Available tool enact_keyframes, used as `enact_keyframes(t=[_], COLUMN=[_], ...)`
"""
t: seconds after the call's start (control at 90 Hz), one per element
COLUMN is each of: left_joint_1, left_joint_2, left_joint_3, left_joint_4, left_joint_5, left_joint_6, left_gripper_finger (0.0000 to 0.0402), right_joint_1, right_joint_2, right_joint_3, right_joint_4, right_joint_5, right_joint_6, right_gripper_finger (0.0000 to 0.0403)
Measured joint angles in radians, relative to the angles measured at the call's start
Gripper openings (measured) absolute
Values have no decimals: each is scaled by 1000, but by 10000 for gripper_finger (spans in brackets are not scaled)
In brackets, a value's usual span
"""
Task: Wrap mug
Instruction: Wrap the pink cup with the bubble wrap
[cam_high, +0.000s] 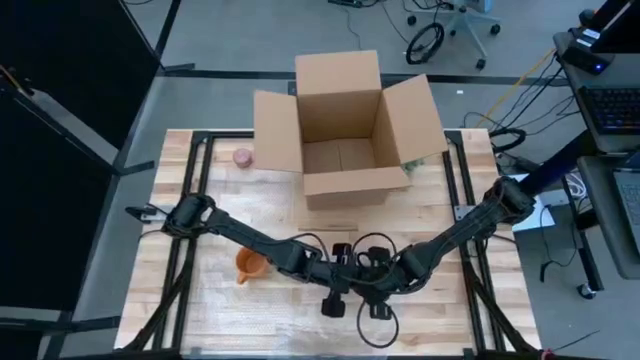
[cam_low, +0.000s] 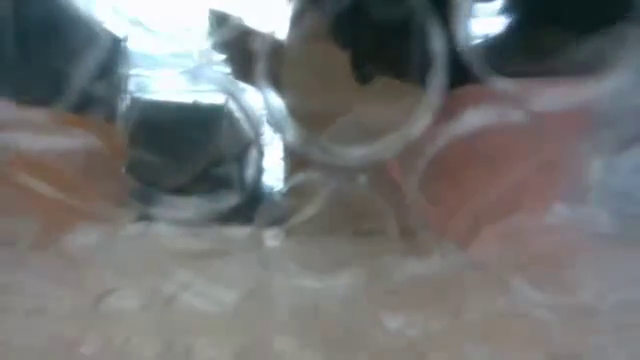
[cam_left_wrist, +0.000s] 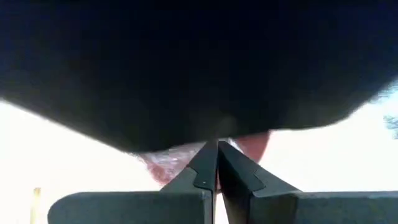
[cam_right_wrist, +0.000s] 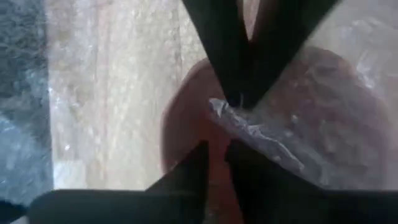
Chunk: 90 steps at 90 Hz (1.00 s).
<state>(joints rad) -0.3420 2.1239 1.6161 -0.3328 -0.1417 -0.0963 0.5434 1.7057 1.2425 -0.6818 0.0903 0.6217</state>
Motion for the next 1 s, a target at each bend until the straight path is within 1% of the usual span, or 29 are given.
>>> enact_keyframes(t=[0.111, 0.222, 0.433, 0.522, 0.611, 0.822, 1.0], left_joint_1=[2, 4, 3, 2, 4, 5, 7], left_joint_2=[-1, -1, -1, 4, 3, 7, 7], left_joint_3=[0, 0, -1, -4, -4, 0, 0], left_joint_4=[24, 47, 50, 47, 47, 74, 80], left_joint_5=[-2, -5, -4, -4, -3, -4, -4], left_joint_6=[0, 1, 8, 18, 25, 44, 50], left_gripper_finger=[0, 0, 0, 0, 0, 0, 0], right_joint_1=[1, -1, -2, -4, -3, 0, -1], right_joint_2=[-26, -41, -33, -19, -23, -28, -29], right_joint_3=[19, 21, 23, 24, 27, 85, 86], right_joint_4=[-68, -89, -103, -117, -119, -266, -258], right_joint_5=[-3, -2, -8, -33, -36, -41, -39], right_joint_6=[15, 29, 21, 13, 9, 7, 5], right_gripper_finger=[119, 155, 199, 209, 214, 213, 213])
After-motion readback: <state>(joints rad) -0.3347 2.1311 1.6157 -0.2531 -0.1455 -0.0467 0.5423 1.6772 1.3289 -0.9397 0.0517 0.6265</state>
